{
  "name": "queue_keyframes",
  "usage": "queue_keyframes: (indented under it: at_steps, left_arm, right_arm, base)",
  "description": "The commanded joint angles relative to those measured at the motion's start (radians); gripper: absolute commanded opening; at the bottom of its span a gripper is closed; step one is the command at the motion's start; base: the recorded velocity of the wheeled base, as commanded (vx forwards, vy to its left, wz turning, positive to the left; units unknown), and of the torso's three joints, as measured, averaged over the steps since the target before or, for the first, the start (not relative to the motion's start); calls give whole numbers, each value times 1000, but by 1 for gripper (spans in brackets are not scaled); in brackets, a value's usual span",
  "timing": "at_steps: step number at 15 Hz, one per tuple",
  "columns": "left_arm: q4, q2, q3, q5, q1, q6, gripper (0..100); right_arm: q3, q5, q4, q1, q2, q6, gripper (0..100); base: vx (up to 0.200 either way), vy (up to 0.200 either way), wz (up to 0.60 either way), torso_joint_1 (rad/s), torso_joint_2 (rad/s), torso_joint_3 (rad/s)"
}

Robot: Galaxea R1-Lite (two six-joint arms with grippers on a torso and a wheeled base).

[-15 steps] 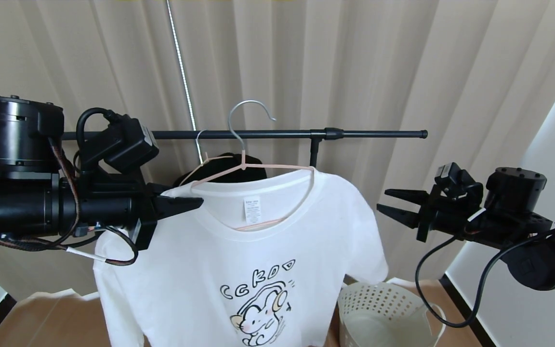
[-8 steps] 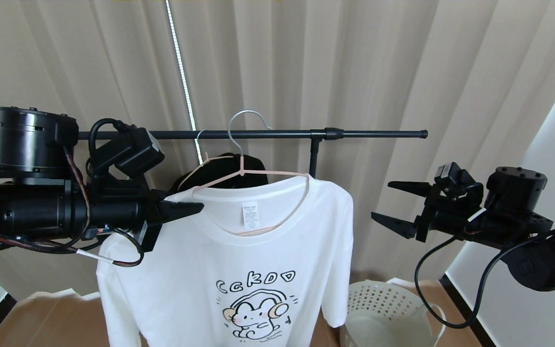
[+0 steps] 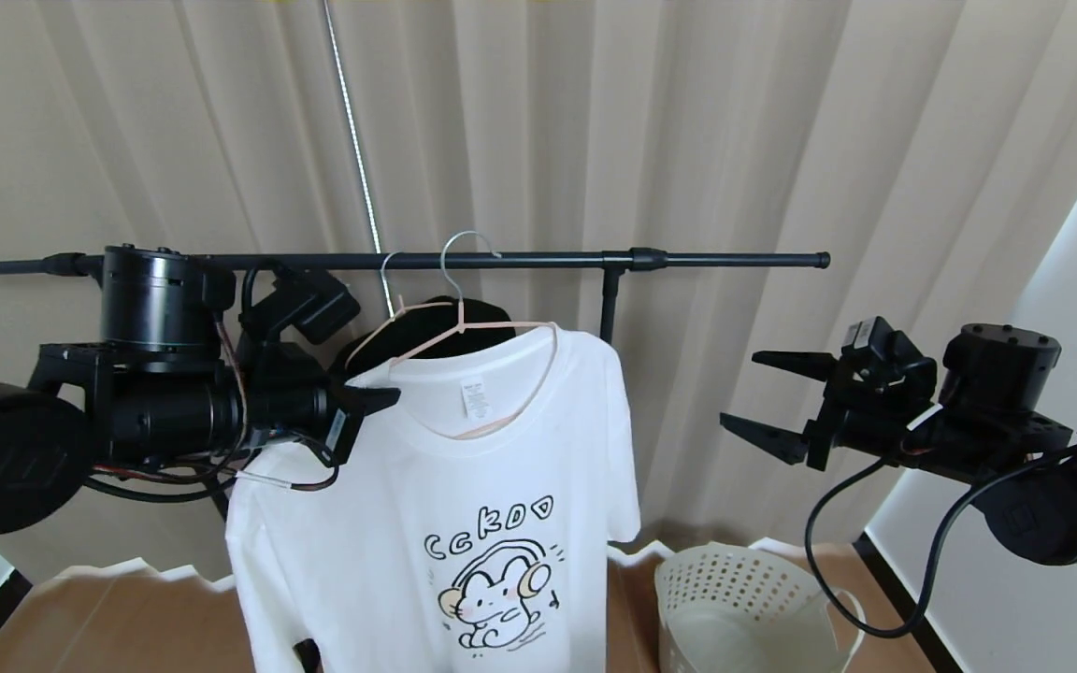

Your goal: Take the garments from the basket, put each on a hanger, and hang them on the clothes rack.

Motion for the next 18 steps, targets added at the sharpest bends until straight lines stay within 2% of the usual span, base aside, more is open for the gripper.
queue_keyframes:
  at_steps: [1, 3, 6, 7, 10, 15, 18]
  left_arm:
    - [-39, 73, -2, 33, -6, -39, 0]
    - [-93, 114, -3, 79, -7, -88, 0]
    - [-132, 160, -28, 101, -6, -137, 0]
    - [-165, 183, -32, 107, -6, -176, 0]
    - [-198, 252, -81, 130, -6, -188, 0]
    - [-192, 413, -288, 293, -13, -205, 0]
    - [-191, 478, -368, 305, -16, -205, 0]
  right_arm:
    - [0, 1, 0, 1, 6, -1, 100]
    - [0, 1, 0, 1, 6, -1, 100]
    - [0, 1, 1, 2, 9, -1, 100]
    - [0, 1, 0, 2, 9, -1, 100]
    - [0, 1, 0, 2, 9, -1, 100]
    - [-2, 1, 0, 1, 7, -1, 100]
    - [-2, 1, 0, 2, 9, -1, 100]
  base:
    - [0, 0, 0, 0, 0, 0]
    - [0, 0, 0, 0, 0, 0]
    - [0, 0, 0, 0, 0, 0]
    - [0, 0, 0, 0, 0, 0]
    - [0, 0, 0, 0, 0, 0]
    - [0, 0, 0, 0, 0, 0]
    - [0, 0, 0, 0, 0, 0]
